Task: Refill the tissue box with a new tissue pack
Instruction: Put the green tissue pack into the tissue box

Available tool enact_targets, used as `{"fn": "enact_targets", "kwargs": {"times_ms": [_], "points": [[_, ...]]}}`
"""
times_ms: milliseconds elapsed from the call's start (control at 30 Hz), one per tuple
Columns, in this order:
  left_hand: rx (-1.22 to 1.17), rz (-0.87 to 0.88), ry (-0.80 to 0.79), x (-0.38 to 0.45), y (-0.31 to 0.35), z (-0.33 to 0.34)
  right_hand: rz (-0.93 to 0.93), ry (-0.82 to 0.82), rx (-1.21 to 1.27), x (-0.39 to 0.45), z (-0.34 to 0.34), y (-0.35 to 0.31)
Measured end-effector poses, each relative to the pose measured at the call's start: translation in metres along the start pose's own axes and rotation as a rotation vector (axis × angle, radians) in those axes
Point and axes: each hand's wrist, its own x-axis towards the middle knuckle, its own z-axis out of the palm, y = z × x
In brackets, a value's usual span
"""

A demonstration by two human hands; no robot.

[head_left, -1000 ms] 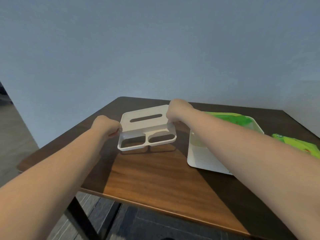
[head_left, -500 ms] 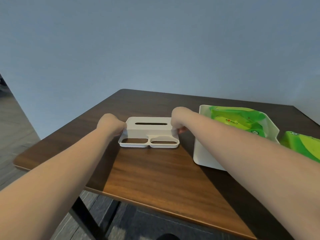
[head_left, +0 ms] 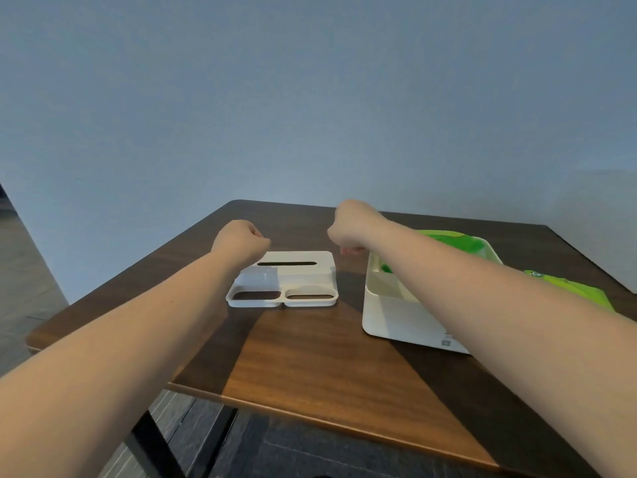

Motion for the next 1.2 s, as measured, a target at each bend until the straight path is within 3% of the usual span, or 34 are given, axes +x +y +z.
{"fn": "enact_targets", "kwargs": {"times_ms": [133,233,433,500,700,900,1033,1200], "points": [[-0.056,0.08,-0.067,-0.016,0.04,0.005,0.043,0.215,-0.018,-0.017,-0.033,0.046],[-0.083,0.133,-0.123,-0.03,0.072,0.016,0.146,0.27,-0.065,-0.031,-0.05,0.094],[-0.161,0.256,-0.243,-0.059,0.126,0.051,0.411,0.166,-0.128,-0.068,-0.051,0.181],[-0.09,0.321,-0.281,-0.063,0.136,0.059,0.498,0.083,-0.15,-0.08,-0.045,0.201],[0.236,0.375,-0.298,-0.06,0.141,0.072,0.517,-0.116,-0.189,-0.093,-0.032,0.22],[0.356,0.487,-0.176,-0.058,0.143,0.088,0.594,-0.121,-0.162,-0.084,-0.017,0.235],[0.232,0.495,-0.115,-0.057,0.155,0.083,0.602,-0.067,-0.132,-0.089,-0.022,0.238],[-0.111,0.441,-0.065,-0.046,0.168,0.066,0.592,0.013,0.024,-0.091,-0.026,0.246]]}}
